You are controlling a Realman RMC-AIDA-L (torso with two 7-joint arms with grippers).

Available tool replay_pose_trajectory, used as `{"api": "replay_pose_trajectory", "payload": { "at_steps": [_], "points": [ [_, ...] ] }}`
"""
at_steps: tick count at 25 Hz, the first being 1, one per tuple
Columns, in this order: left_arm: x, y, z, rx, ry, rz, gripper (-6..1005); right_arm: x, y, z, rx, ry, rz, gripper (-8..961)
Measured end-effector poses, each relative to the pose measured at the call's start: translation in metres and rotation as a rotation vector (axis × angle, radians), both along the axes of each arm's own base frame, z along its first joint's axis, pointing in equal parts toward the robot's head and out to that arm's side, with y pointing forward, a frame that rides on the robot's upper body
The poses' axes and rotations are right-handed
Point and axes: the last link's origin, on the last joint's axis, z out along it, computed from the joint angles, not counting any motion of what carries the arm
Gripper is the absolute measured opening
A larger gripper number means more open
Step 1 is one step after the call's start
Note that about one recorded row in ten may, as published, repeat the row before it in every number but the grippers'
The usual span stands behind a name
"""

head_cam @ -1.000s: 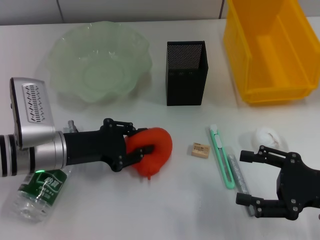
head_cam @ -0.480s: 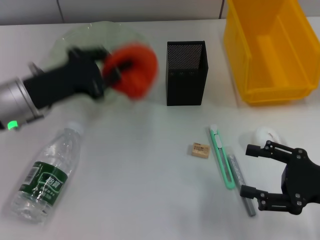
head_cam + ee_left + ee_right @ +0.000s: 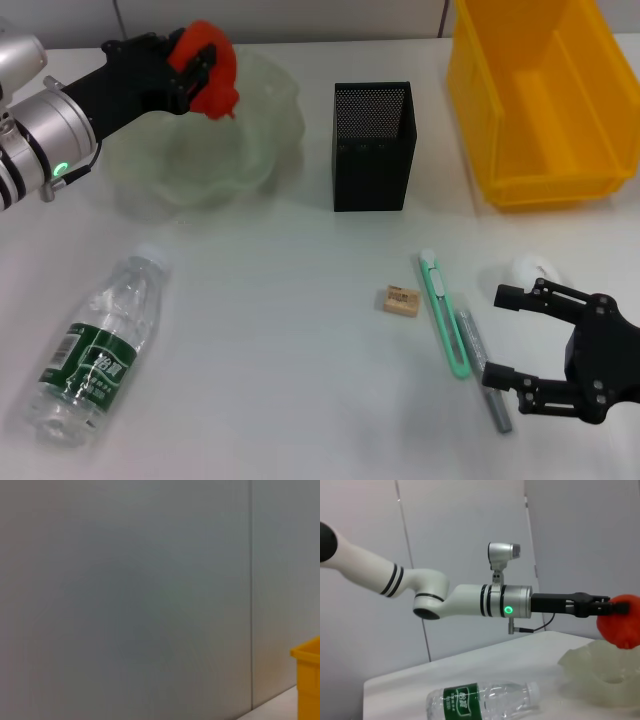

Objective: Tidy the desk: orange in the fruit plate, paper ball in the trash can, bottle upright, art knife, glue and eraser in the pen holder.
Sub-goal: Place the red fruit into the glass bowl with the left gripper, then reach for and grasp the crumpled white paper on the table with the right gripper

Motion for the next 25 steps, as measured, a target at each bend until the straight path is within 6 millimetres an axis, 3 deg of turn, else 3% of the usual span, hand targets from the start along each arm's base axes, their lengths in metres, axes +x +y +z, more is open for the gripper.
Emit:
{"api": "replay_pose_trajectory", "payload": {
  "at_steps": [7,12,13,14,15,20,25],
  "points": [
    [-0.001,-0.008,0.008,0.005,-0.020,-0.038,333,-0.003,0.006,0.007,-0.020,0.014,-0.025,842],
    [-0.004,-0.039,0.020,-0.043,-0.079,-0.137,534,-0.015,0.031,0.039,-0.084,-0.015,-0.109,842],
    [-0.005,-0.061,0.020,-0.094,-0.100,-0.199,615,-0.020,0.039,0.050,-0.097,-0.034,-0.143,842],
    [-0.005,-0.061,0.020,-0.094,-0.100,-0.199,697,-0.026,0.046,0.061,-0.110,-0.058,-0.176,842],
    [-0.007,-0.073,0.019,-0.120,-0.106,-0.226,778,-0.033,0.052,0.071,-0.127,-0.093,-0.205,842],
    [-0.014,-0.114,0.011,-0.228,-0.101,-0.297,815,-0.074,0.080,0.098,-0.143,-0.464,-0.311,842],
    [-0.022,-0.132,0.004,-0.281,-0.119,-0.291,814,-0.097,0.101,0.090,-0.155,-0.783,-0.487,842]
  ]
}}
